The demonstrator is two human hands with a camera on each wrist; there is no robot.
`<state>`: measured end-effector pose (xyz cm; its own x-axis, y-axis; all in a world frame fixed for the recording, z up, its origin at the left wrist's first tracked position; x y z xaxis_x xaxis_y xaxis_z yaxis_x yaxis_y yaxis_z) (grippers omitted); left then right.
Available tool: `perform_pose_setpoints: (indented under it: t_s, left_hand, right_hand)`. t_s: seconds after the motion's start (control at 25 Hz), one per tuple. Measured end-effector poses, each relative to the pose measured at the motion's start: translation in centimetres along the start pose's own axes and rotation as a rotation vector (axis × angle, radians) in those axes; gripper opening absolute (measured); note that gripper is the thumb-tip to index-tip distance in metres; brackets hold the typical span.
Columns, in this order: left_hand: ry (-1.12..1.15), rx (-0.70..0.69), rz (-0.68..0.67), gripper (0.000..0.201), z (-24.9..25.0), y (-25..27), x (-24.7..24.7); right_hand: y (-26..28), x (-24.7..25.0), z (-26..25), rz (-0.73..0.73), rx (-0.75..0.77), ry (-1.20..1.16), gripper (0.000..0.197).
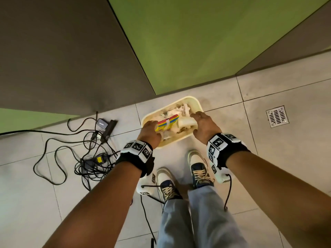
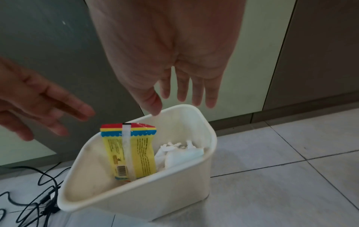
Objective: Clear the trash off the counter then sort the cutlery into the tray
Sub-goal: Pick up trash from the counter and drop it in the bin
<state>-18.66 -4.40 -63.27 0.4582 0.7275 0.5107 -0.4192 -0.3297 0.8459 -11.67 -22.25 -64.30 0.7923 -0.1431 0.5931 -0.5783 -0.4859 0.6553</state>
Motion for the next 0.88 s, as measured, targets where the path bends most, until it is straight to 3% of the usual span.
perform_pose_setpoints:
  t_s: [0.24, 0.36, 0.48, 0.64, 0.88]
  left_hand:
    - [0.074, -0.112, 0.037, 0.037, 2.1, 5.0, 5.1]
    - [0.123, -0.222, 0.057, 0.034, 3.8, 10.0, 8.2]
    - [0.175, -0.351, 0.065, 0.03, 5.4, 18.1, 12.2]
    - [0.185, -0.555, 0.054, 0.027, 7.8, 31.2, 19.4]
    - [0.27, -0.76, 0.295, 0.025, 11.1, 44.4, 31.6]
  right_hand:
    - [4.1, 4.0, -2.8, 0.031, 0.03, -0.027, 0.048]
    - [7.7, 7.3, -5.6, 0.007, 0.093, -0.034, 0.041]
    - [13.6, 11.8, -9.5, 0.04, 0.152, -0.005, 0.036]
    - [22.7, 20.2, -15.7, 0.203, 0.221, -0.039, 0.031]
    - [32.3, 31.9, -23.6, 0.511, 0.326, -0.079, 0.031]
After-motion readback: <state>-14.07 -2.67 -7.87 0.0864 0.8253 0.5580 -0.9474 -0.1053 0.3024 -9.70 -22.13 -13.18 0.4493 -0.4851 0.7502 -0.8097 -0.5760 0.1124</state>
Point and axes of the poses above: each hand's wrist, its own y-axis away from the middle knuckle, its own x-axis out of the back of the hand, z = x × y, the point moved 3 cm from there along -y, towards the middle knuckle, and after that the axes turned 11 degrees about x, right-handed, at the moved point
